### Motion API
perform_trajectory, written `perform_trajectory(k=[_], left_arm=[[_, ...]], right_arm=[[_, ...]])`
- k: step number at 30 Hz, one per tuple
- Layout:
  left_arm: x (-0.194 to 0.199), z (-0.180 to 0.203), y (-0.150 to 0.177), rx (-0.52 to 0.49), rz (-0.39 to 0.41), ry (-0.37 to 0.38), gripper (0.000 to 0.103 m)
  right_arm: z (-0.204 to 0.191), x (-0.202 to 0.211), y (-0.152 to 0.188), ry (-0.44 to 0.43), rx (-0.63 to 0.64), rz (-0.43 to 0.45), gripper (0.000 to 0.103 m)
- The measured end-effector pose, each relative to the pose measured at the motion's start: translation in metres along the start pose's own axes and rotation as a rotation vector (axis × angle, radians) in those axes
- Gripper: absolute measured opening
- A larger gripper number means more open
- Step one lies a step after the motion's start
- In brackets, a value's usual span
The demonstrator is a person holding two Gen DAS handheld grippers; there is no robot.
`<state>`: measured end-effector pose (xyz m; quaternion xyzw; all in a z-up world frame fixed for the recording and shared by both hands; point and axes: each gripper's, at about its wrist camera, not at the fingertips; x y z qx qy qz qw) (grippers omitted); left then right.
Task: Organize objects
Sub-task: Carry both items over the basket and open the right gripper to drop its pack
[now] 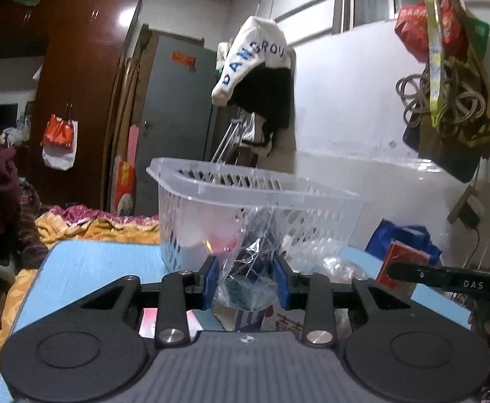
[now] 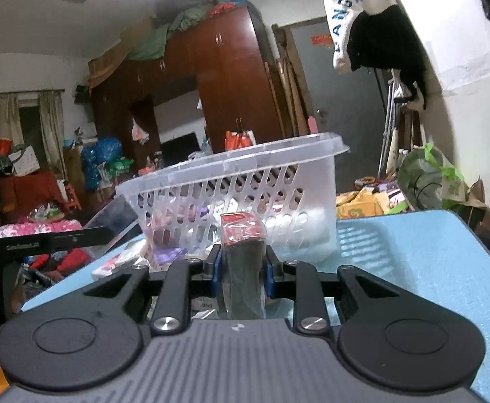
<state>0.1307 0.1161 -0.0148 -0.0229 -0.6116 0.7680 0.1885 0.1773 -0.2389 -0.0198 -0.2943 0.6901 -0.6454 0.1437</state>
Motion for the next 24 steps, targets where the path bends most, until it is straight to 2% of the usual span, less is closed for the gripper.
perform_trajectory(k=[5,9,14,18,22,24], left_arm=[[0.004,-0.001,-0.002,0.004,0.032,0.015,0.039],[0.006,-0.002,-0.004,0.014,0.049,0.015,0.039],[0.010,-0.004,-0.007,0.046,0.065,0.040,0.039],[0.014,-0.004,-0.019,0.097,0.083,0.088,0.039],[0.013,0.018,-0.052,0.088,0.158,0.060,0.039],[-0.003,0.030,-0.072,0.064,0.139,0.035,0.039]], right_arm=[[-0.001,0.007,0.002,0.019,0.008,0.050,0.027],[-0.002,0.007,0.002,0.022,0.004,0.045,0.027],[0.003,0.015,-0.008,-0.013,-0.036,0.056,0.027],[-0.003,0.027,-0.037,-0.021,0.001,0.091,0.027],[-0.010,0.012,-0.085,-0.045,0.067,0.094,0.027],[-0.015,-0.009,-0.110,-0.051,0.101,0.079,0.027]])
Point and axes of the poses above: each gripper's, at about its wrist camera, not at the fingertips, and x roughly against the way its jaws point, z to its right, y to its underside, and after that the axes turned 5 degrees about x, right-handed
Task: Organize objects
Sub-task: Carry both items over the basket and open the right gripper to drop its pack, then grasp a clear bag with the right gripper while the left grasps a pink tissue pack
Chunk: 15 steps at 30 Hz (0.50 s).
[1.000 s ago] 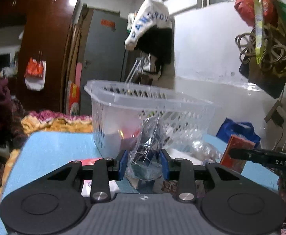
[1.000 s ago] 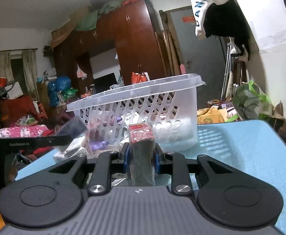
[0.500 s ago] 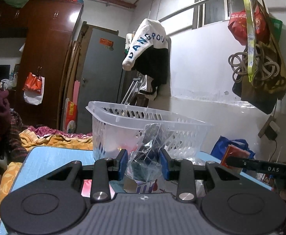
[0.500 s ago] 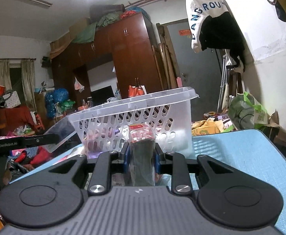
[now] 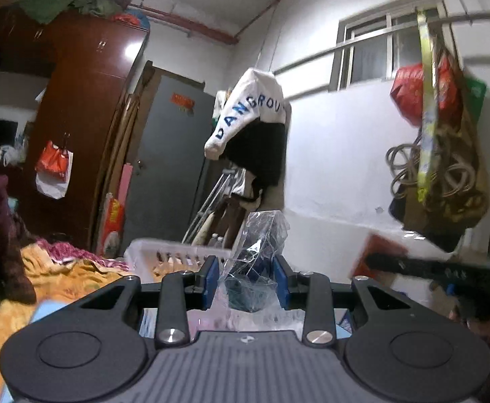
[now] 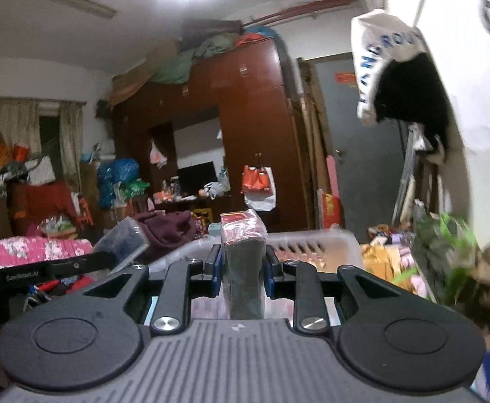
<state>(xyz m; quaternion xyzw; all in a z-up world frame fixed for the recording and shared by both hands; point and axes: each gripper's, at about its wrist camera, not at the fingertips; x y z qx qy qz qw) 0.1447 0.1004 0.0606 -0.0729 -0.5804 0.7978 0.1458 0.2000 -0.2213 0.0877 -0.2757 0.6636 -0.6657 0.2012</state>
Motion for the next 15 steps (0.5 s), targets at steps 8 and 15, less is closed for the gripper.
perform_trajectory(k=[8,15], left_arm=[[-0.062,-0.002,-0.018,-0.014,-0.039,-0.069,0.077],[-0.007,-0.013,0.000,0.010,-0.027,-0.093,0.081]], right_arm=[[0.002,-0.073,-0.013,0.080,0.091,-0.121,0.083],[-0.001,-0.021,0.010,0.068,0.087,-0.075,0.103]])
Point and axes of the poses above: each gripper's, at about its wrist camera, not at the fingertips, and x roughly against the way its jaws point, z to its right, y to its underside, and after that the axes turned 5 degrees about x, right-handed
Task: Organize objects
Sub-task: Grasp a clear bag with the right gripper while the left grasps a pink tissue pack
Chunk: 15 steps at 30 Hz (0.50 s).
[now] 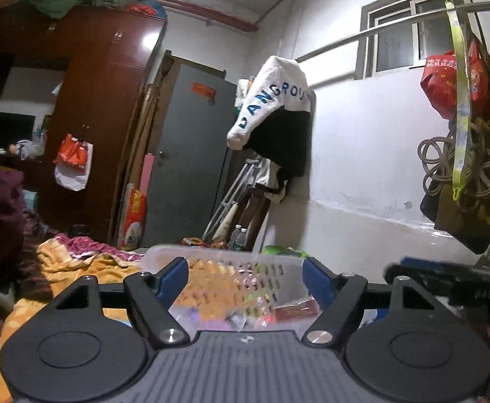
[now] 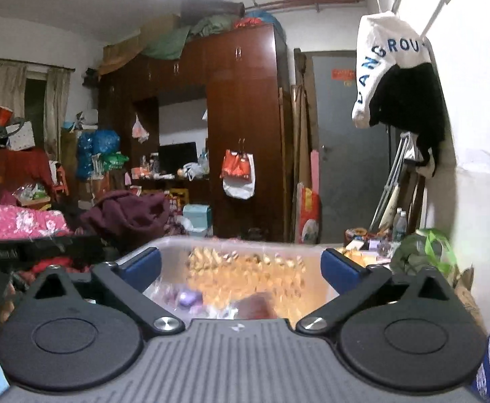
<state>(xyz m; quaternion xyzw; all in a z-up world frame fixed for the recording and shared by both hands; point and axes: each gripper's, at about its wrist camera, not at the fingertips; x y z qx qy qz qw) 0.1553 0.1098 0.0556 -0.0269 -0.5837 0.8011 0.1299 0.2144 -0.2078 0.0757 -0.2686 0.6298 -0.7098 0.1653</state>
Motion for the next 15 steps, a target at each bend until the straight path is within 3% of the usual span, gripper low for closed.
perform_trajectory(k=[3,6,9,13,15], left_arm=[[0.013,-0.007,0.016,-0.037,-0.049,-0.076,0.087],[0.006,-0.028,0.035,-0.012,-0.192,-0.195,0.087],[-0.005,-0.043,0.049,-0.009,-0.279,-0.253,0.087],[-0.017,-0.049,0.059,-0.013,-0.332,-0.269,0.087],[-0.022,-0.046,0.063,-0.035,-0.350,-0.275,0.087]], right_arm=[[0.002,0.002,0.027,-0.031,-0.032,-0.076,0.103],[0.004,-0.014,0.053,-0.048,-0.045,-0.175,0.103],[0.002,-0.030,0.066,-0.067,-0.053,-0.229,0.083],[-0.007,-0.043,0.069,-0.084,-0.043,-0.260,0.078],[-0.011,-0.048,0.070,-0.092,-0.035,-0.269,0.061]])
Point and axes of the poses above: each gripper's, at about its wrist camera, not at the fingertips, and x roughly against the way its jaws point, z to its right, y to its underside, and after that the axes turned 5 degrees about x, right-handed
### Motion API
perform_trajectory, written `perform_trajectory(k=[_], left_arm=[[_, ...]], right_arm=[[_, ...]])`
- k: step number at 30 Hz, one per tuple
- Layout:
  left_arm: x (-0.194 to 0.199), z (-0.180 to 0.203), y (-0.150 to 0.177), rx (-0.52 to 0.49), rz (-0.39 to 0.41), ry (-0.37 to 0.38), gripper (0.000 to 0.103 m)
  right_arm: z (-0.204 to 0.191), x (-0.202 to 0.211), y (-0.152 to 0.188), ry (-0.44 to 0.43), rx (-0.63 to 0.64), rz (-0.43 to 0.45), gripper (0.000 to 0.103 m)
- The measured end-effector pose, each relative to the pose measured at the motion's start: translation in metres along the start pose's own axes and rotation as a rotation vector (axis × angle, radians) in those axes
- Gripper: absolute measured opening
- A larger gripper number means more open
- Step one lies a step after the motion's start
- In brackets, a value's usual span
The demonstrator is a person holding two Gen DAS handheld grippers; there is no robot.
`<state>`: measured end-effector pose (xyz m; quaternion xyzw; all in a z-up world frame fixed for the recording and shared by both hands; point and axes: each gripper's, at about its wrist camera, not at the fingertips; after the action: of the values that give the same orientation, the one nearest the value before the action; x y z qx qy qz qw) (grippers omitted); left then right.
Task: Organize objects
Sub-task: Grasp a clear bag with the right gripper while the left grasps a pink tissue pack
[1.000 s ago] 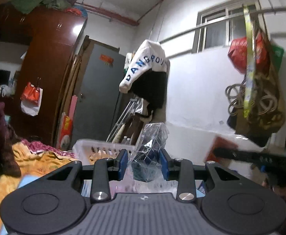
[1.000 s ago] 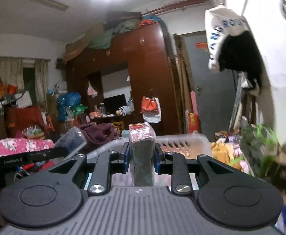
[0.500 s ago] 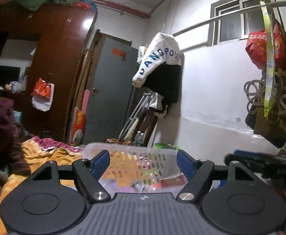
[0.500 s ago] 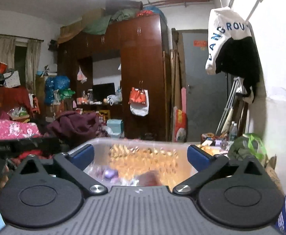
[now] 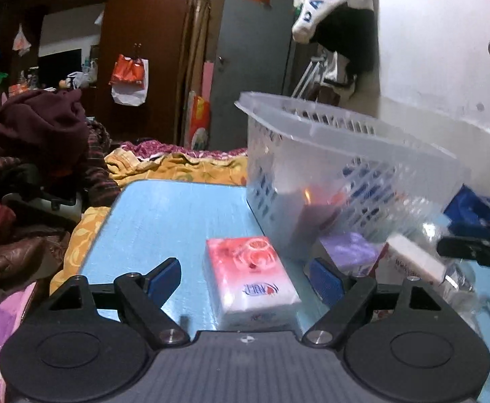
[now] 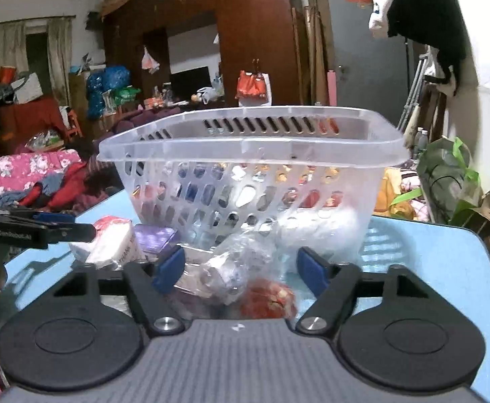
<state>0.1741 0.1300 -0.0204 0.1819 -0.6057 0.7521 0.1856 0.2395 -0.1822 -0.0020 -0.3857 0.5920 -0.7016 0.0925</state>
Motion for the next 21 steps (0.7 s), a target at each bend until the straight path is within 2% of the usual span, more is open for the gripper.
perform_trajectory(k=[1,8,9,10,11,12,15,18,21], left_arm=[[-0.002,0.002,0.001,-0.014,-0.005,-0.014,0.087],[-0.009,0.011,0.004,-0.042,-0.045,-0.062,0.087],[-0.010,0.012,0.004,-0.042,-0.050,-0.070,0.082],[-0.012,0.013,0.004,-0.047,-0.060,-0.075,0.067],[-0.014,0.014,0.004,-0.050,-0.071,-0.068,0.062],[-0.014,0.015,0.004,-0.051,-0.072,-0.067,0.061],[-0.006,0.012,0.005,-0.024,-0.012,-0.049,0.060],[0.011,0.007,0.008,0.001,0.089,0.009,0.060],[0.022,0.006,0.012,0.018,0.156,0.040,0.060]], right_arm=[[-0.001,-0.002,0.001,-0.011,-0.003,-0.016,0.056],[0.000,0.015,0.018,0.000,-0.026,0.022,0.055],[0.002,0.019,0.020,-0.002,-0.036,0.035,0.055],[0.003,0.021,0.022,-0.004,-0.046,0.044,0.055],[0.005,0.024,0.024,-0.004,-0.056,0.053,0.055],[0.006,0.026,0.025,-0.002,-0.064,0.062,0.055],[0.013,0.035,0.033,0.003,-0.101,0.097,0.055],[0.021,0.041,0.039,-0.009,-0.142,0.123,0.055],[0.026,0.046,0.043,-0.001,-0.175,0.141,0.056]])
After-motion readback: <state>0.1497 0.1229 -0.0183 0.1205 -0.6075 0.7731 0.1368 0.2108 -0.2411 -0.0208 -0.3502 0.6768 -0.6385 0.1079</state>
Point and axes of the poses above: each gripper's, at about its wrist camera, not at the fingertips, and x roughly against the way its jaws point, z to its right, y to its underside, and after that the axes turned 5 degrees about x, right-handed
